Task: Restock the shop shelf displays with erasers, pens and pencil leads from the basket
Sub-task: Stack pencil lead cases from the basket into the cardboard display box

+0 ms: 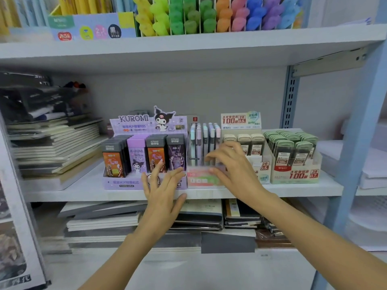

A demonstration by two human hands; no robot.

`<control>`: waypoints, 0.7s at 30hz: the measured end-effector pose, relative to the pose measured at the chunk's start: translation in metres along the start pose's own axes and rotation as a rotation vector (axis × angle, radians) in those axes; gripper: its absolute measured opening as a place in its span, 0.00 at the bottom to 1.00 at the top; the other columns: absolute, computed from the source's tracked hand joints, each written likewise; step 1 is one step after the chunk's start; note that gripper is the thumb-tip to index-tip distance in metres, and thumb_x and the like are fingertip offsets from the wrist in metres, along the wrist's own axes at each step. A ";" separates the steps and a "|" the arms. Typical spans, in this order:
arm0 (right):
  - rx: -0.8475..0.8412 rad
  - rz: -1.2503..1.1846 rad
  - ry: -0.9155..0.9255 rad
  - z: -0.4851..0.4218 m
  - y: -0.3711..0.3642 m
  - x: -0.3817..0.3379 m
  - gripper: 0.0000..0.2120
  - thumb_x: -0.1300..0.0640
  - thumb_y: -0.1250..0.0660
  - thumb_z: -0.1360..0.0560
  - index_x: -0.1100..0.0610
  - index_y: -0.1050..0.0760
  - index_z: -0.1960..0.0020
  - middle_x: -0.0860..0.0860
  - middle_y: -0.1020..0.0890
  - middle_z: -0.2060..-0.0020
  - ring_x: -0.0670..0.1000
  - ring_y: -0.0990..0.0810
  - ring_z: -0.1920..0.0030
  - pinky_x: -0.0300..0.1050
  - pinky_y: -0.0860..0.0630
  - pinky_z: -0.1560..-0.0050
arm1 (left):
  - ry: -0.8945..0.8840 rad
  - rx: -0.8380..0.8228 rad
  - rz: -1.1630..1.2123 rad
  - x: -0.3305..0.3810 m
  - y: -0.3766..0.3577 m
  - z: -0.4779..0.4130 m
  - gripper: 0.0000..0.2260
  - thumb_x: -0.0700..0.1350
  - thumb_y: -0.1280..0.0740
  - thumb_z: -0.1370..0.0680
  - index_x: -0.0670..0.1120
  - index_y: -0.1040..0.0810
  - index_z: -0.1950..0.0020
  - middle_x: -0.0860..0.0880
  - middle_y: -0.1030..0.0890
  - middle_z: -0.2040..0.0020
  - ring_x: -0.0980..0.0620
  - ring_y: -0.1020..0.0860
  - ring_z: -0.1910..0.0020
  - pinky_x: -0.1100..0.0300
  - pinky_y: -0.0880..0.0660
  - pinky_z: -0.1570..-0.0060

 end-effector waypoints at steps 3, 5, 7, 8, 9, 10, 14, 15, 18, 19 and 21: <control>0.082 0.022 -0.052 0.009 0.006 0.007 0.21 0.55 0.32 0.24 0.55 0.29 0.31 0.53 0.31 0.31 0.51 0.38 0.30 0.46 0.43 0.28 | 0.025 0.055 -0.052 0.003 0.002 0.002 0.19 0.51 0.38 0.21 0.49 0.28 0.31 0.52 0.30 0.28 0.46 0.47 0.22 0.42 0.60 0.25; 0.172 0.142 -0.108 0.021 0.014 0.017 0.21 0.52 0.34 0.22 0.55 0.31 0.31 0.52 0.29 0.33 0.52 0.35 0.31 0.40 0.53 0.28 | 0.035 0.117 -0.077 0.011 0.003 -0.001 0.22 0.52 0.40 0.22 0.50 0.32 0.28 0.49 0.34 0.25 0.43 0.45 0.22 0.41 0.57 0.25; 0.138 0.232 -0.165 0.031 0.018 0.030 0.20 0.49 0.35 0.22 0.55 0.29 0.33 0.50 0.24 0.40 0.53 0.30 0.36 0.39 0.51 0.31 | 0.035 0.143 -0.078 0.020 0.000 -0.009 0.27 0.50 0.36 0.21 0.54 0.40 0.24 0.44 0.39 0.22 0.41 0.45 0.22 0.42 0.57 0.25; 0.101 0.245 -0.171 0.033 0.019 0.035 0.17 0.49 0.35 0.22 0.55 0.27 0.36 0.49 0.22 0.45 0.53 0.27 0.39 0.40 0.48 0.34 | 0.038 0.133 -0.078 0.024 -0.004 -0.014 0.29 0.49 0.34 0.22 0.55 0.42 0.23 0.42 0.40 0.22 0.41 0.45 0.23 0.42 0.57 0.25; 0.080 0.232 -0.156 0.034 0.020 0.039 0.14 0.51 0.34 0.23 0.55 0.25 0.40 0.48 0.21 0.49 0.52 0.25 0.43 0.40 0.45 0.36 | 0.043 0.115 -0.079 0.028 -0.007 -0.018 0.31 0.49 0.33 0.22 0.55 0.43 0.22 0.42 0.40 0.22 0.41 0.43 0.23 0.41 0.56 0.25; 0.073 0.196 -0.133 0.034 0.022 0.041 0.09 0.53 0.33 0.23 0.55 0.23 0.44 0.47 0.21 0.52 0.52 0.24 0.46 0.41 0.43 0.38 | 0.048 0.097 -0.083 0.031 -0.011 -0.021 0.32 0.49 0.33 0.22 0.54 0.44 0.21 0.42 0.39 0.23 0.42 0.41 0.23 0.40 0.56 0.25; 0.056 0.072 -0.061 0.034 0.027 0.047 0.03 0.59 0.31 0.24 0.55 0.22 0.50 0.45 0.21 0.57 0.49 0.23 0.53 0.45 0.37 0.44 | 0.066 0.083 -0.059 0.038 -0.023 -0.025 0.33 0.50 0.34 0.21 0.51 0.47 0.21 0.43 0.34 0.26 0.47 0.37 0.25 0.42 0.55 0.25; 0.051 0.054 -0.049 0.034 0.028 0.048 0.03 0.59 0.31 0.24 0.55 0.22 0.50 0.45 0.21 0.57 0.48 0.23 0.53 0.46 0.36 0.44 | 0.075 0.096 -0.047 0.040 -0.024 -0.025 0.33 0.50 0.33 0.21 0.50 0.46 0.21 0.43 0.33 0.26 0.46 0.35 0.26 0.42 0.52 0.25; 0.031 0.006 -0.030 0.035 0.030 0.052 0.03 0.59 0.31 0.24 0.55 0.22 0.50 0.45 0.20 0.57 0.46 0.24 0.53 0.49 0.33 0.42 | 0.094 0.119 -0.047 0.042 -0.027 -0.026 0.32 0.49 0.32 0.22 0.49 0.44 0.22 0.42 0.32 0.27 0.43 0.31 0.30 0.40 0.45 0.28; 0.020 -0.005 -0.032 0.036 0.032 0.053 0.04 0.59 0.31 0.24 0.55 0.21 0.49 0.44 0.21 0.56 0.45 0.24 0.52 0.49 0.33 0.41 | 0.094 0.121 -0.046 0.043 -0.027 -0.026 0.32 0.49 0.32 0.22 0.49 0.43 0.22 0.41 0.32 0.27 0.43 0.30 0.30 0.40 0.44 0.28; -0.014 -0.032 -0.039 0.037 0.034 0.052 0.09 0.57 0.32 0.23 0.55 0.22 0.43 0.44 0.21 0.52 0.44 0.25 0.47 0.48 0.34 0.38 | 0.091 0.116 -0.041 0.043 -0.027 -0.026 0.32 0.50 0.32 0.22 0.49 0.43 0.22 0.41 0.33 0.26 0.43 0.31 0.29 0.40 0.45 0.28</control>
Point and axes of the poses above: each hand's wrist, its own z-axis away from the middle knuckle, its own y-axis out of the back of the hand, x = y × z, the point moved 3 cm from there along -z, towards the middle knuckle
